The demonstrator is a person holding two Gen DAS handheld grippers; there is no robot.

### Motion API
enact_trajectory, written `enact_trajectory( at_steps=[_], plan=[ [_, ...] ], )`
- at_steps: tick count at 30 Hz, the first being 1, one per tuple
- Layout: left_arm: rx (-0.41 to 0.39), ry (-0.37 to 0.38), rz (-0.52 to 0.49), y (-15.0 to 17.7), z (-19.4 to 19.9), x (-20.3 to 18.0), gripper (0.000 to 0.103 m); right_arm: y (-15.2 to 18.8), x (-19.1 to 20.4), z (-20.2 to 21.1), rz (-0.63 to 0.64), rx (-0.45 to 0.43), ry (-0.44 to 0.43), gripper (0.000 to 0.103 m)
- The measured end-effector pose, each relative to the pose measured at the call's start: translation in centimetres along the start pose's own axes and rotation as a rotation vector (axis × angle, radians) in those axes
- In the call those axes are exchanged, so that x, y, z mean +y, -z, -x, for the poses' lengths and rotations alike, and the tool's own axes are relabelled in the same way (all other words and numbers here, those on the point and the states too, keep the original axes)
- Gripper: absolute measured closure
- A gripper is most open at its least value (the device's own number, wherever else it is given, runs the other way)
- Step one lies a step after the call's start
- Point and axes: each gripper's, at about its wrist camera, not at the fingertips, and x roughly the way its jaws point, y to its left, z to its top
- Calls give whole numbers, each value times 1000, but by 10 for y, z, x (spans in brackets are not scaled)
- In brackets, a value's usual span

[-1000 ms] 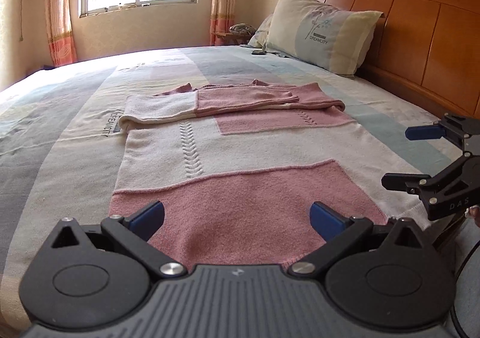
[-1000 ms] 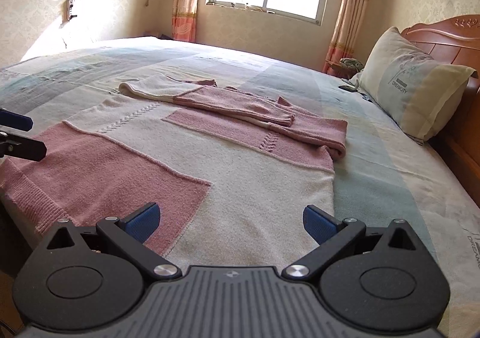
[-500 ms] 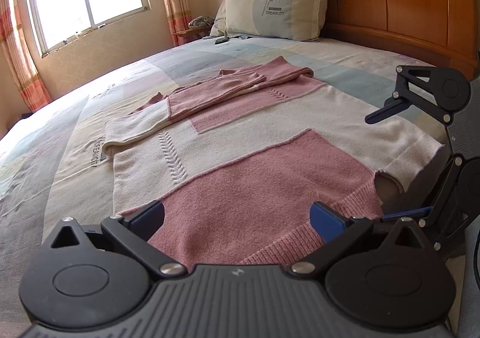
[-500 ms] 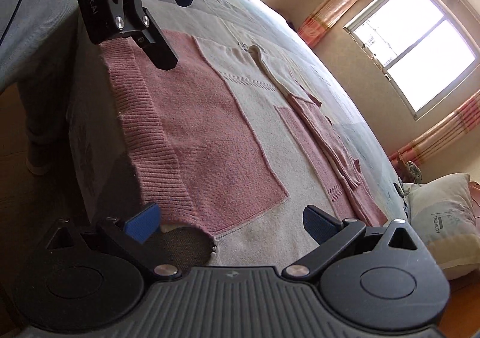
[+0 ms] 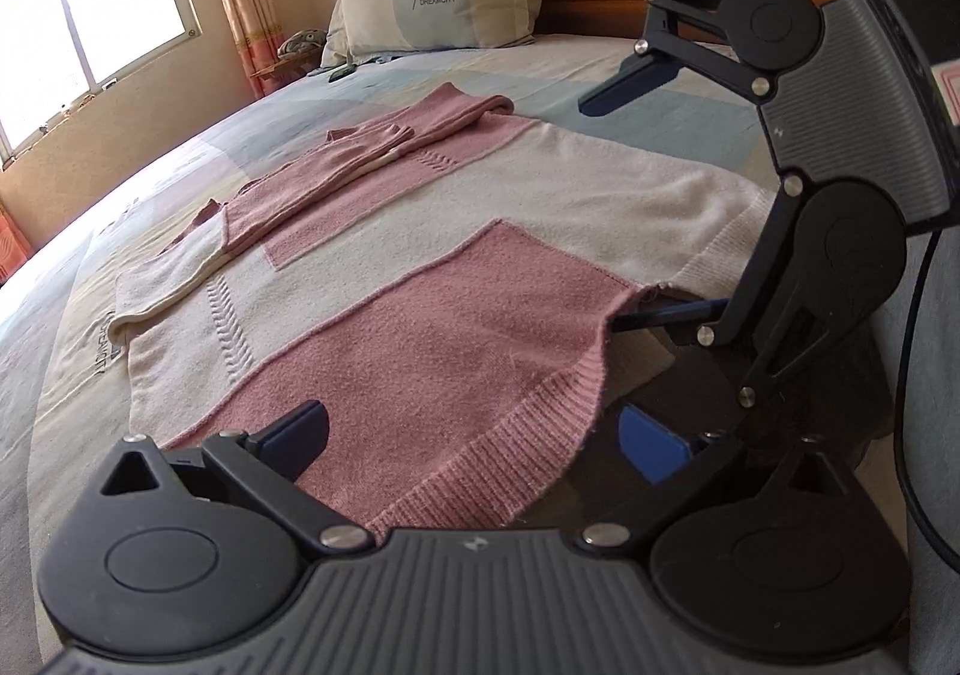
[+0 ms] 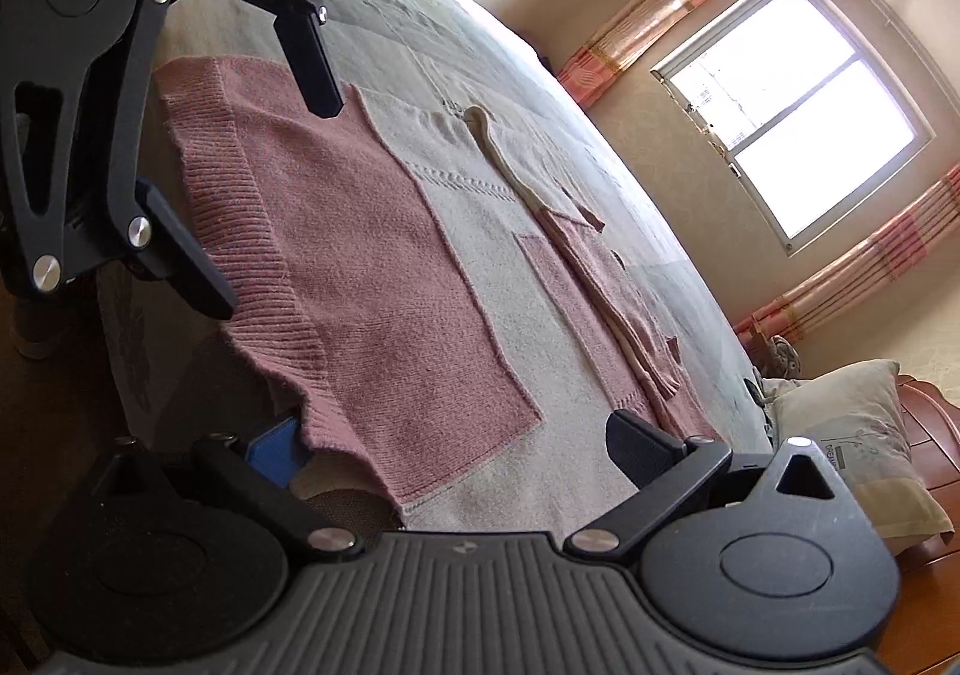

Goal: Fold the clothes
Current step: 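Slide both rolled tools under the pink ribbed hem band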

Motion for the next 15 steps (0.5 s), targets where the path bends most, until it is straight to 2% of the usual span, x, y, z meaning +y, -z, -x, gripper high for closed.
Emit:
enact_trajectory(
  at_steps=[2, 6, 10, 15],
  plan=[
    [9, 2, -30, 1, -7, -5, 1, 1, -10, -1, -42, 5, 8, 0],
    [48, -71, -132, 6, -27, -17, 1, 4, -17, 0, -88, 5, -5, 0],
    [43, -63, -125, 8, -28, -12, 0, 8, -12, 0, -89, 14, -22, 0],
    [13, -53, -200, 4, -28, -19, 0, 13, -5, 0, -87, 26, -44, 0]
  ],
)
